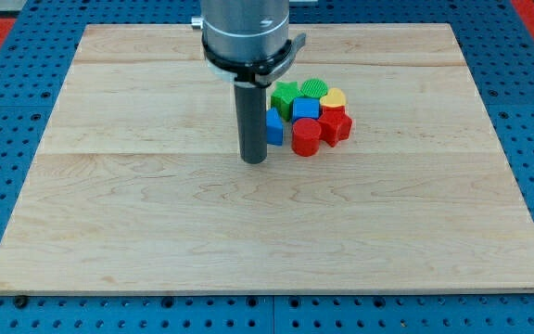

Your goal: Move the red circle into the red star

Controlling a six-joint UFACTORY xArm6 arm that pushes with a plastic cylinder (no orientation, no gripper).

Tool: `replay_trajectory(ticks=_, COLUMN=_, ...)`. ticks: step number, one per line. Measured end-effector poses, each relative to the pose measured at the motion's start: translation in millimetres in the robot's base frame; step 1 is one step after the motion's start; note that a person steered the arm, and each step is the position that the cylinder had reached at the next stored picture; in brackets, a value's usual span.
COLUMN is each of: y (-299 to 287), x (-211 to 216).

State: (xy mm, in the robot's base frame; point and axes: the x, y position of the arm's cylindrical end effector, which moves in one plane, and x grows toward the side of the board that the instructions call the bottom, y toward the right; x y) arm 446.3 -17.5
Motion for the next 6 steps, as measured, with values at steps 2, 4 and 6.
replay_trajectory(ticks=2, y=21.7, x=-0.2)
replay_trajectory(ticks=4, y=83.0, x=-2.8)
replay_trajectory(ticks=6, y=118.5, x=-4.8)
